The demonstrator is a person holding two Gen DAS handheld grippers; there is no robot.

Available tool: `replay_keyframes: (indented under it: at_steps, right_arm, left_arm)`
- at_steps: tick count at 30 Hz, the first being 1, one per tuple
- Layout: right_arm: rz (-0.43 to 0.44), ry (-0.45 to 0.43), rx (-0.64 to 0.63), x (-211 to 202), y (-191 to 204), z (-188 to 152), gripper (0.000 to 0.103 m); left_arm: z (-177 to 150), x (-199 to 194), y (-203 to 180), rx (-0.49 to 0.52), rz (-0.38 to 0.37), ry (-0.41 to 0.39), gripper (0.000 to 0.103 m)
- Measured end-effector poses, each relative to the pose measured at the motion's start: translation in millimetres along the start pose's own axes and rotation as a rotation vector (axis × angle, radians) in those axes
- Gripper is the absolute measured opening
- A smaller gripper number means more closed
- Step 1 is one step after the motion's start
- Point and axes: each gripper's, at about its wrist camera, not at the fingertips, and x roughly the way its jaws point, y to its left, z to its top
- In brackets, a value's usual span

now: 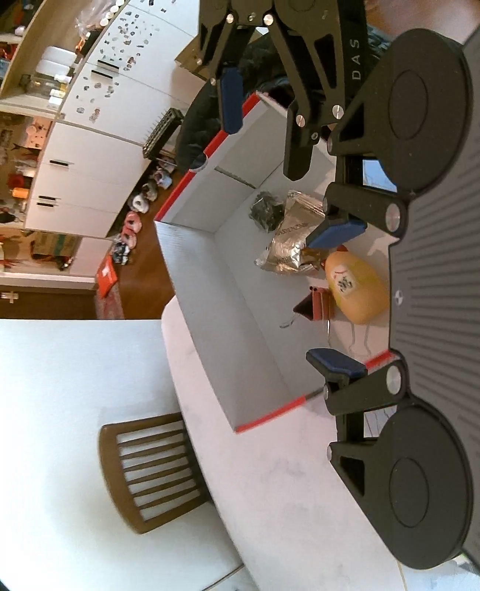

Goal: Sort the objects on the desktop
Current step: 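Withdraw both tools from the box and reach toward the white cable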

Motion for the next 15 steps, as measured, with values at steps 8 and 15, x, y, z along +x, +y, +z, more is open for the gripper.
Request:
replay_keyframes:
  at_steps: [8, 15]
  right_arm:
    - [0.026, -0.027, 0.005, -16.8, 24.3, -3.9, 0.079]
    - [0.059, -0.049, 0.017, -28.2, 52.6, -3.5, 0.084]
  left_arm:
    - [-26.7, -45.8, 7.5, 0.013, -0.002, -0.070, 0.072]
    - [-50.8, -70.7, 25.8, -0.010, -0.006, -0.084, 0.073]
